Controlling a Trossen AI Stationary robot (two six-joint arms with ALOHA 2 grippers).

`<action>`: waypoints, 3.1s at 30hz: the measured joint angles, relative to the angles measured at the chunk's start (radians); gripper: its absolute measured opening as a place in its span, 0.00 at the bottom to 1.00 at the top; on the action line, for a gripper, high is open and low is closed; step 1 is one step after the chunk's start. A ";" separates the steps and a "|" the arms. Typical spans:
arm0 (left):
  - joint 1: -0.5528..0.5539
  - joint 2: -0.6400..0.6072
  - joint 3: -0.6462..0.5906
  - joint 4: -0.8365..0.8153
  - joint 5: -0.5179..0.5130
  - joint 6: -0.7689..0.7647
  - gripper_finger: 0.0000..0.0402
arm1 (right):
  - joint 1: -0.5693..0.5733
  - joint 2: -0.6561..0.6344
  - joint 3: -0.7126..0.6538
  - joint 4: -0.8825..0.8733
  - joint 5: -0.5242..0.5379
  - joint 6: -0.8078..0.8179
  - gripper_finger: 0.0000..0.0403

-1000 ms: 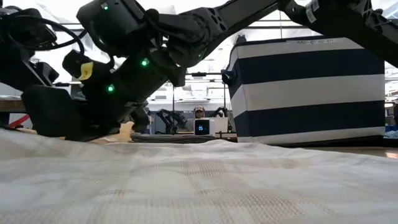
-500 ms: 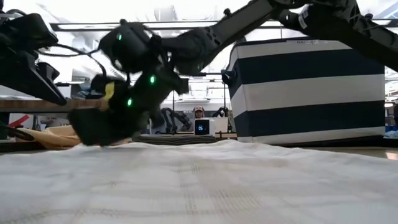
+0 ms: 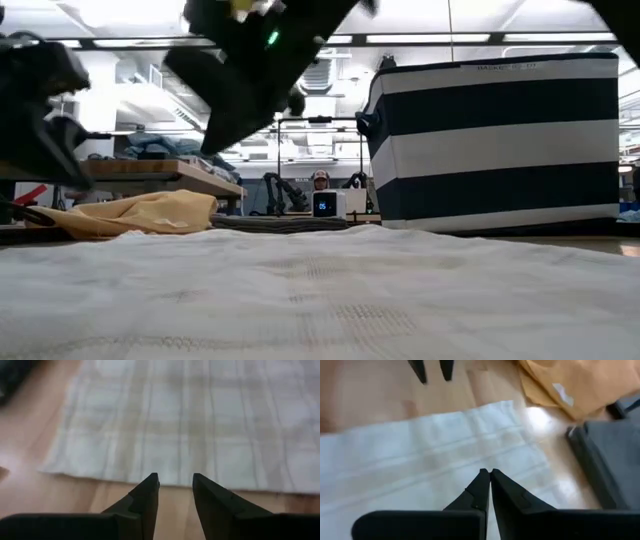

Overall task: Fold kitchen towel into neat rectangle
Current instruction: Fold the white patterned towel

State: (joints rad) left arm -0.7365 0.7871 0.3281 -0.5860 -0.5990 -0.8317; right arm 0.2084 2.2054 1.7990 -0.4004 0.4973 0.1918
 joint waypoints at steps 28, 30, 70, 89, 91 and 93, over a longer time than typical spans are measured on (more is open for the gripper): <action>0.000 0.108 -0.037 0.096 -0.019 -0.020 0.28 | -0.071 0.053 -0.330 0.498 -0.078 0.159 0.28; 0.000 0.113 -0.037 0.108 -0.019 -0.020 0.28 | -0.071 0.056 -0.347 0.493 -0.079 0.184 0.26; 0.001 0.272 -0.104 0.265 -0.014 -0.020 0.28 | -0.072 0.055 -0.348 0.679 -0.079 0.129 0.01; 0.000 0.274 -0.102 0.247 -0.038 0.084 0.28 | -0.072 0.055 -0.348 0.698 -0.079 0.130 0.01; 0.000 0.279 -0.102 0.258 -0.038 0.161 0.28 | -0.072 0.055 -0.348 0.698 -0.079 0.130 0.00; 0.000 0.288 -0.102 0.271 -0.036 0.254 0.28 | -0.072 0.055 -0.348 0.698 -0.079 0.131 0.00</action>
State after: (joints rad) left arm -0.7361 1.0750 0.2260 -0.3151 -0.6347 -0.5779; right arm 0.1368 2.2608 1.4509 0.2981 0.4183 0.3226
